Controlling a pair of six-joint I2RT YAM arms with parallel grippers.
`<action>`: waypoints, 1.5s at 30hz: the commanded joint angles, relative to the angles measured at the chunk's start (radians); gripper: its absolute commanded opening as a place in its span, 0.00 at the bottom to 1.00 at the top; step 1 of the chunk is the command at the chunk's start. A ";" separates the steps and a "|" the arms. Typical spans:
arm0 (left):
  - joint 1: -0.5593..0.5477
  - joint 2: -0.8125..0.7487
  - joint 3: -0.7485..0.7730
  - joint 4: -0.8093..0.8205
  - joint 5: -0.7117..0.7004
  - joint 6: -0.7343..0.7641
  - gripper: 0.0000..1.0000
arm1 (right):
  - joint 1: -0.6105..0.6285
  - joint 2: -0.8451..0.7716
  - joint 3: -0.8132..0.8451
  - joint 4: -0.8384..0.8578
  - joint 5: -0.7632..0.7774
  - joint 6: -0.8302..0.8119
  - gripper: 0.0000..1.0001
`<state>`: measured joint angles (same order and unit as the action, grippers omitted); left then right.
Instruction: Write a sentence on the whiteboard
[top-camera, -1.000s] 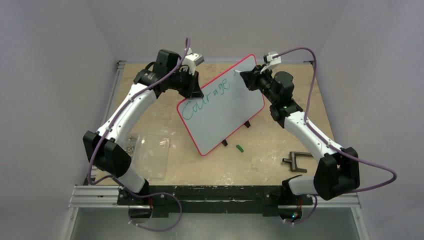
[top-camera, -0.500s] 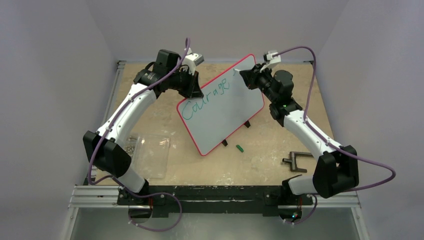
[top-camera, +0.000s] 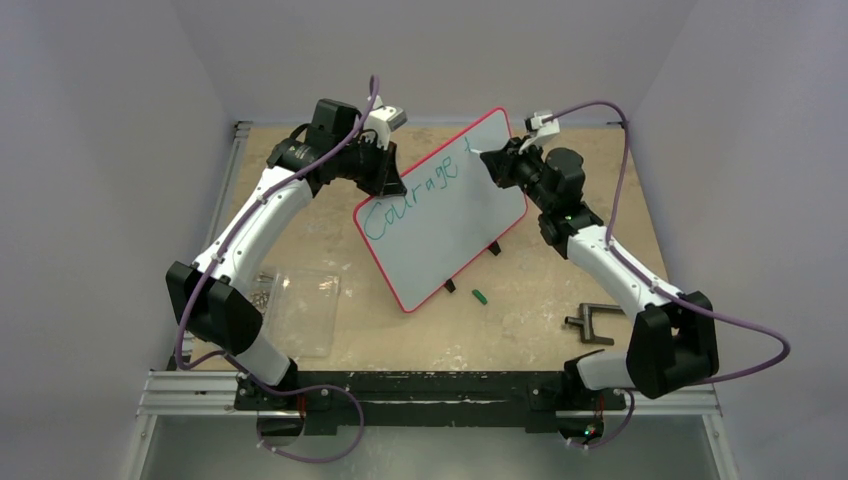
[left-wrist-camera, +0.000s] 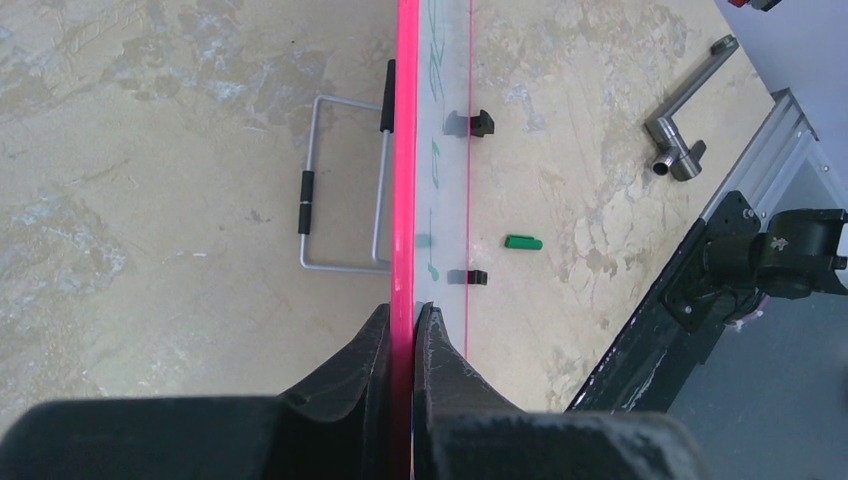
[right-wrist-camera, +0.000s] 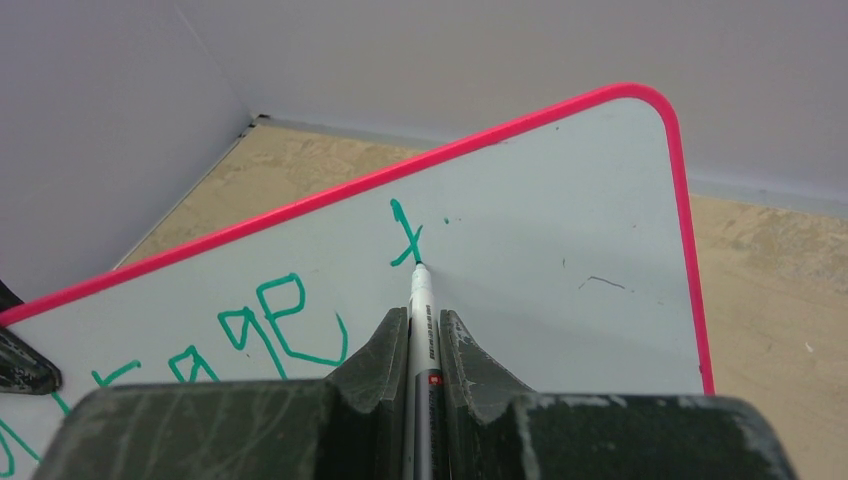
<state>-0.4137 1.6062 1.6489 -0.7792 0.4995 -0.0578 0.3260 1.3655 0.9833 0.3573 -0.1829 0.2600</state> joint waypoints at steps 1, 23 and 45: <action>0.001 -0.012 0.007 -0.035 -0.161 0.093 0.00 | 0.000 -0.027 -0.028 -0.020 -0.009 -0.017 0.00; 0.000 -0.012 0.005 -0.035 -0.163 0.094 0.00 | -0.001 -0.015 0.016 -0.071 0.065 -0.032 0.00; -0.005 -0.008 0.008 -0.038 -0.169 0.096 0.00 | -0.001 -0.087 0.045 -0.082 0.141 -0.018 0.00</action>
<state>-0.4213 1.6058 1.6489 -0.7750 0.4946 -0.0589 0.3252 1.3205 1.0271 0.2394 -0.0883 0.2428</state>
